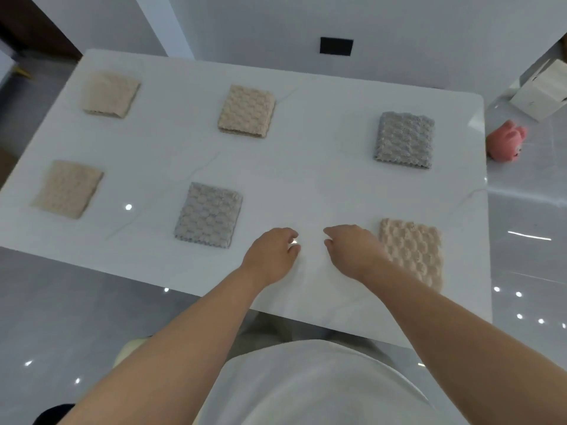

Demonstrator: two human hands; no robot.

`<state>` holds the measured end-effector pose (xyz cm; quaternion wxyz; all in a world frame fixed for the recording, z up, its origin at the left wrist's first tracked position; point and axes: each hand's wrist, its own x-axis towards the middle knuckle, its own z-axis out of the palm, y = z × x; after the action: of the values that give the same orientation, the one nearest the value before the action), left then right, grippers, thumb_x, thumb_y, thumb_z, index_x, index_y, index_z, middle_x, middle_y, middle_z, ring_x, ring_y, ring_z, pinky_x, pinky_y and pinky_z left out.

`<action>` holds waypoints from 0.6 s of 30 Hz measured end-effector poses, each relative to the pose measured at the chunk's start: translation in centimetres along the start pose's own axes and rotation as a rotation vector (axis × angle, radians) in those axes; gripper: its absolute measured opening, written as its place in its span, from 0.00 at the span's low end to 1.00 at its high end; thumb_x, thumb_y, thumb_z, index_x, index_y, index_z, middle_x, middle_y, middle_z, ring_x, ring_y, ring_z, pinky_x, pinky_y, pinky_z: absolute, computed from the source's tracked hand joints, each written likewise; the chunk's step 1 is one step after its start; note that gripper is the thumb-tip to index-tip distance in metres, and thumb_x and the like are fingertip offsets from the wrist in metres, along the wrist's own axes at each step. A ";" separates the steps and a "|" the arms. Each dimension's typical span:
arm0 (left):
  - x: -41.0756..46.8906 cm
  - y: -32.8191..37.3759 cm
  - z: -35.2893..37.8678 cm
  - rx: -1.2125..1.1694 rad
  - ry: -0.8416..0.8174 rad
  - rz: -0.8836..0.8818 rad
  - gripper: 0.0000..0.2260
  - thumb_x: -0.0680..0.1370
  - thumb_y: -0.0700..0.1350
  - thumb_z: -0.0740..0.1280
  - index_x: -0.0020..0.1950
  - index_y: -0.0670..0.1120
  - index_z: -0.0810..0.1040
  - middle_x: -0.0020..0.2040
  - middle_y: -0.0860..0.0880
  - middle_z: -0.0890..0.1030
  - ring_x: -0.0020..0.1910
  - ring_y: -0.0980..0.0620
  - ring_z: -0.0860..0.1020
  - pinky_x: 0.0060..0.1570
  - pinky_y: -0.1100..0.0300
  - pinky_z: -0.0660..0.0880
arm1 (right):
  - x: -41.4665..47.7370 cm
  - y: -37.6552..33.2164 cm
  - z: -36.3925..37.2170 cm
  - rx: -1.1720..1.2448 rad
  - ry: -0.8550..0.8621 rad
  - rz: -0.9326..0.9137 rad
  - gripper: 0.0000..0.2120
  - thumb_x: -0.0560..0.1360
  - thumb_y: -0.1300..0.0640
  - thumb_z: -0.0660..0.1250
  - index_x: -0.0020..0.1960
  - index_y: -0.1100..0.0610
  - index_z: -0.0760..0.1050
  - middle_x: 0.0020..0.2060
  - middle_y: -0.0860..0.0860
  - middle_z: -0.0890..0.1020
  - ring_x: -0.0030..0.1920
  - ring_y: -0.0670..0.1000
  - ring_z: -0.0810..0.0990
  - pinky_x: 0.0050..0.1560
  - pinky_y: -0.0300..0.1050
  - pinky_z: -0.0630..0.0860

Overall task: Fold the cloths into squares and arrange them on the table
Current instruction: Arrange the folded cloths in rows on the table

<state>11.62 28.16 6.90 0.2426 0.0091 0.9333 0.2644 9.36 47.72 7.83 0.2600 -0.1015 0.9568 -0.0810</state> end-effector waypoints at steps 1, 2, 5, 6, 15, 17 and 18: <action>-0.2 -0.9 -0.6 -0.008 0.006 0.007 0.17 0.83 0.50 0.62 0.71 0.48 0.74 0.65 0.50 0.79 0.63 0.52 0.77 0.64 0.58 0.72 | 0.3 -1.6 0.1 0.013 -0.008 0.008 0.14 0.83 0.53 0.56 0.62 0.53 0.76 0.58 0.51 0.81 0.57 0.57 0.80 0.54 0.52 0.78; -0.3 -1.8 -1.2 -0.015 0.010 0.016 0.16 0.83 0.49 0.62 0.71 0.47 0.75 0.65 0.50 0.79 0.62 0.52 0.77 0.63 0.59 0.72 | 0.7 -3.1 0.2 0.017 -0.016 0.008 0.13 0.82 0.53 0.56 0.61 0.53 0.77 0.56 0.51 0.81 0.56 0.57 0.80 0.52 0.51 0.78; -0.8 -4.5 -3.0 -0.023 0.009 0.042 0.16 0.83 0.48 0.62 0.70 0.47 0.76 0.63 0.50 0.80 0.61 0.52 0.77 0.62 0.58 0.73 | 1.8 -7.2 0.5 0.029 -0.030 -0.002 0.12 0.82 0.53 0.55 0.56 0.53 0.76 0.51 0.51 0.80 0.53 0.57 0.80 0.49 0.51 0.79; -0.9 -5.4 -3.6 -0.024 0.007 0.043 0.15 0.83 0.48 0.62 0.69 0.47 0.76 0.63 0.50 0.80 0.61 0.52 0.77 0.62 0.57 0.73 | 2.1 -8.4 0.6 0.033 -0.032 -0.003 0.12 0.82 0.52 0.55 0.57 0.53 0.76 0.52 0.51 0.80 0.54 0.57 0.80 0.50 0.51 0.79; -2.6 -10.3 -7.0 -0.134 0.144 -0.142 0.13 0.83 0.46 0.62 0.67 0.47 0.77 0.61 0.51 0.81 0.59 0.53 0.78 0.59 0.59 0.74 | 2.9 -13.9 1.8 0.080 -0.083 -0.004 0.16 0.83 0.50 0.55 0.65 0.52 0.76 0.63 0.51 0.79 0.61 0.55 0.78 0.58 0.54 0.78; -3.1 -10.8 -7.6 -0.148 0.170 -0.181 0.13 0.83 0.46 0.62 0.65 0.47 0.78 0.60 0.51 0.81 0.59 0.52 0.78 0.57 0.59 0.74 | 3.4 -14.3 1.9 0.120 -0.099 -0.025 0.18 0.83 0.49 0.56 0.70 0.49 0.73 0.68 0.49 0.76 0.66 0.54 0.75 0.61 0.52 0.76; -3.3 -11.1 -7.9 -0.157 0.185 -0.199 0.12 0.83 0.47 0.62 0.64 0.47 0.78 0.60 0.52 0.81 0.58 0.52 0.78 0.56 0.59 0.75 | 3.7 -14.6 2.0 0.147 -0.103 -0.037 0.20 0.82 0.48 0.56 0.72 0.49 0.71 0.69 0.49 0.75 0.68 0.53 0.74 0.63 0.52 0.75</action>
<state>12.15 14.31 8.72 0.1805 -0.1268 0.9245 0.3108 9.47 32.53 7.33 0.3139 -0.1036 0.9318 -0.1502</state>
